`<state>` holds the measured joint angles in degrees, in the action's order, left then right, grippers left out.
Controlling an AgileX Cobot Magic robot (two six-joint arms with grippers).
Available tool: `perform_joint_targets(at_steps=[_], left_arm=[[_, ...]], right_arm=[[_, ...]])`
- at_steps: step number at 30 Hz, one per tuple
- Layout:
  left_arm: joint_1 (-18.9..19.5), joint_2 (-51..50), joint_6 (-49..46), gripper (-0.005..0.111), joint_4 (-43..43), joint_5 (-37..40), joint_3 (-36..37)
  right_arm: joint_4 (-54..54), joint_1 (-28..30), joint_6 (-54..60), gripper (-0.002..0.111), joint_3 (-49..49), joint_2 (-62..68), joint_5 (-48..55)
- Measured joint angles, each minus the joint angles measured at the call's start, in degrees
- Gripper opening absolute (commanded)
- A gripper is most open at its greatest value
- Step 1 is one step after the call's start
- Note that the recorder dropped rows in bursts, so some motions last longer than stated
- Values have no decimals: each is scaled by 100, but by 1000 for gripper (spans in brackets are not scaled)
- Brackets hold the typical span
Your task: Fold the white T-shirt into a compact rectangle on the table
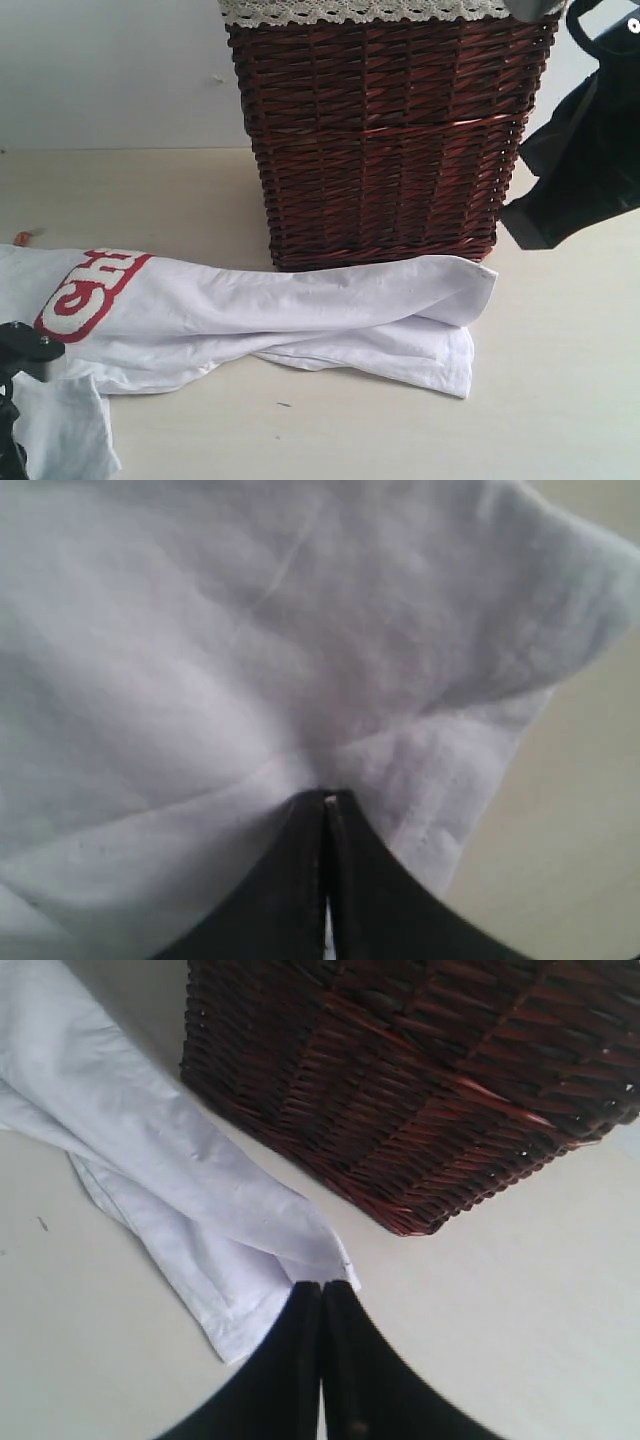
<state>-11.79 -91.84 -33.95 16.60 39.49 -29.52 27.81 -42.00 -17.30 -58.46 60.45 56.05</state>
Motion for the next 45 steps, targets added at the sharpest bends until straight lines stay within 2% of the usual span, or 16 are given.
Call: perform_joint_targets(at_steps=[3,6,12,16,20,23,25,30,33,37,41,45], left_arm=[[-54,-73,332,0,-411,649,-20],[-54,-117,748,0,-1067,1615,3],[-54,71,782,0,-1094,1837,-172],[-54,580,248,0,-395,1811,-604],[-154,1168,-1096,0,1257,1271,-892],[-658,1300,-2115,0,2643,487,-943],[-1268,1145,-2555,0,3096,-178,-1053],[-2813,186,-3073,0,3334,-1403,-1807],[-3423,-532,-3158,0,3334,-1982,-2521],[-3920,-1539,-3426,0,3236,-2237,-3294],[-4339,-2270,-3589,0,3167,-2699,-3756],[-4503,-2849,-3625,0,3143,-3382,-4120]], right_arm=[[-99,0,71,0,0,0,-19],[-340,0,245,0,0,0,-19],[-414,0,315,0,179,0,-8],[-414,0,365,0,310,0,-8],[-414,0,372,0,309,0,-9],[-414,0,382,0,309,0,-9],[-414,0,382,0,309,0,-19],[-414,0,382,0,309,0,-194],[-414,0,382,0,309,0,-291],[-414,0,382,0,309,0,-328],[-414,0,382,0,309,0,-328],[-424,0,382,0,309,0,-339]])
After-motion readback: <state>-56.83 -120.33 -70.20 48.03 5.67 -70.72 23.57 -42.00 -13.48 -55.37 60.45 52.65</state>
